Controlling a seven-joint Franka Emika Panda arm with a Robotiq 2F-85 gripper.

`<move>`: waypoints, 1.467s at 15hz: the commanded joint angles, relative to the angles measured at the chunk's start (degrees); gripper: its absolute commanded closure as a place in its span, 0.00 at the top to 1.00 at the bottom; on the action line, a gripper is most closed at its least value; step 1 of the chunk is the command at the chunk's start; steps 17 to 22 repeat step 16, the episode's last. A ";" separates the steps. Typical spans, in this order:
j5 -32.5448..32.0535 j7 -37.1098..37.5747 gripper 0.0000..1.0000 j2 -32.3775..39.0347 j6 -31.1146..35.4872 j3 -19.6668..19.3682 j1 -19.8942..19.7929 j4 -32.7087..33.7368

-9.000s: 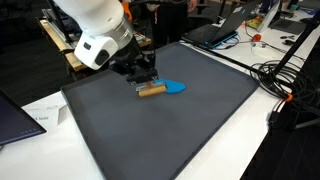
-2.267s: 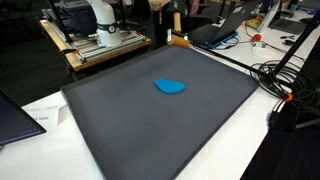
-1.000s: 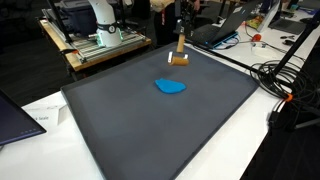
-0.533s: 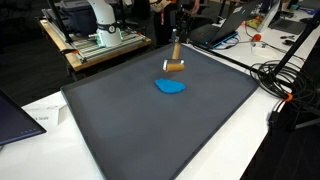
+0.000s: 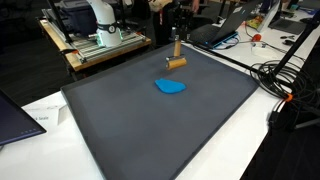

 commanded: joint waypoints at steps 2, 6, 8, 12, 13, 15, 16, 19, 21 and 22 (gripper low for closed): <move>-0.01 -5.07 0.22 -6.35 1.03 8.96 -8.73 -8.27; -0.04 -9.51 0.22 -9.80 0.96 16.90 -16.64 -13.55; -0.06 -11.54 0.22 -10.46 0.97 22.59 -21.98 -14.58; -0.11 -14.11 0.22 -11.53 1.08 34.92 -33.18 -14.50; -0.12 -14.92 0.22 -11.33 1.09 38.53 -36.36 -14.08; -0.05 -16.46 0.22 -9.62 1.34 47.42 -43.67 -12.16; 0.06 -17.14 0.22 -10.05 1.58 50.85 -46.70 -11.80; 0.06 -17.14 0.22 -10.05 1.58 50.85 -46.70 -11.80; 0.06 -17.14 0.22 -10.05 1.58 50.85 -46.70 -11.80; 0.06 -17.14 0.22 -10.05 1.58 50.85 -46.70 -11.80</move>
